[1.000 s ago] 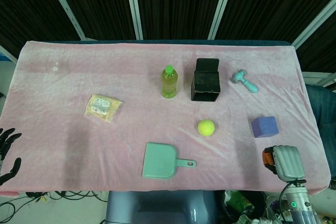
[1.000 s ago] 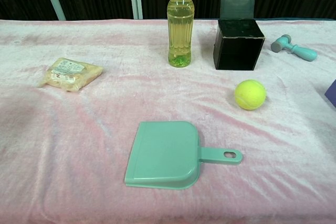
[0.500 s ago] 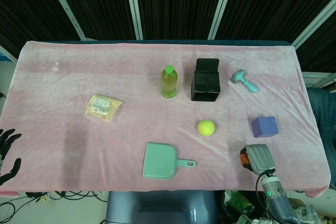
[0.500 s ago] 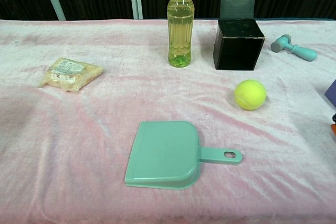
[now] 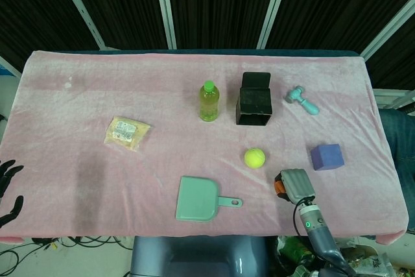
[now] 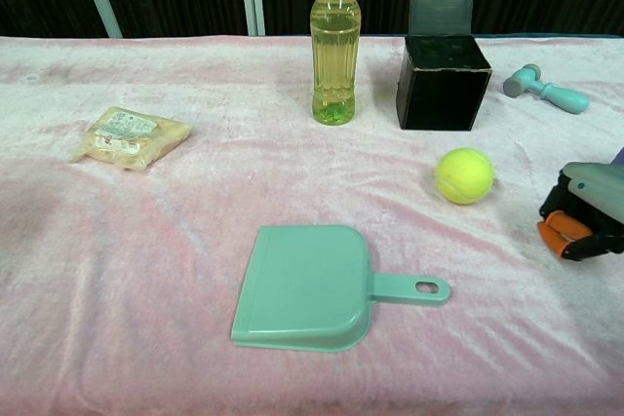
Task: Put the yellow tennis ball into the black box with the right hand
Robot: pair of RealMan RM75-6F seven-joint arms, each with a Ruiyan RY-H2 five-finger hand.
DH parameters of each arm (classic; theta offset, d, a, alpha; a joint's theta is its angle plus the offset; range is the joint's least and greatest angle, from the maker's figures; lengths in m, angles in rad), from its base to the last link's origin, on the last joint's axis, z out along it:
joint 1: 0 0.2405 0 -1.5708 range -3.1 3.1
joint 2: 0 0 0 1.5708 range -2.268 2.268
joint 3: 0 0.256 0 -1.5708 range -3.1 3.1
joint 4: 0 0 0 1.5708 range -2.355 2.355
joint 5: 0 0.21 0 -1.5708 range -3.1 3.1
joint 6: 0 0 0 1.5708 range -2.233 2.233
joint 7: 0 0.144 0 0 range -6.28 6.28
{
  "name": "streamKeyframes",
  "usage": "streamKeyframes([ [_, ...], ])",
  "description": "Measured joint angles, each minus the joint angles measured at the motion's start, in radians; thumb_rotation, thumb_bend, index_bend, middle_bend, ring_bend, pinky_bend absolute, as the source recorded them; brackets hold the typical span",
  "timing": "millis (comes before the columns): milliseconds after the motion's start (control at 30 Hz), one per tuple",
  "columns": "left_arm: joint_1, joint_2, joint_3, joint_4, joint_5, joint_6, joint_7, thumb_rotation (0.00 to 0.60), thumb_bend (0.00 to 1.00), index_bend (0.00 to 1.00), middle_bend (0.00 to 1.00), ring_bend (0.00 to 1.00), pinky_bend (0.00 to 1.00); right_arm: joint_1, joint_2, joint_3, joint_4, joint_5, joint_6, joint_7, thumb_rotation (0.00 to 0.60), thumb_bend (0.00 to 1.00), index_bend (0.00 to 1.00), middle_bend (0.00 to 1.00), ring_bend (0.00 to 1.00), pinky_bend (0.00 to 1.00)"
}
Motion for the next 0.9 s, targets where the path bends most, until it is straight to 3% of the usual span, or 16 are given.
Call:
streamKeyframes([
  [900, -0.002, 0.002, -0.008, -0.002, -0.012, -0.017, -0.001, 0.6, 0.45, 0.17, 0.1, 0.04, 0.06, 0.095, -0.144, 0.06, 0.058, 0.068, -0.023, -0.05, 0.6, 0.83, 1.0, 0.96, 0.98, 1.0],
])
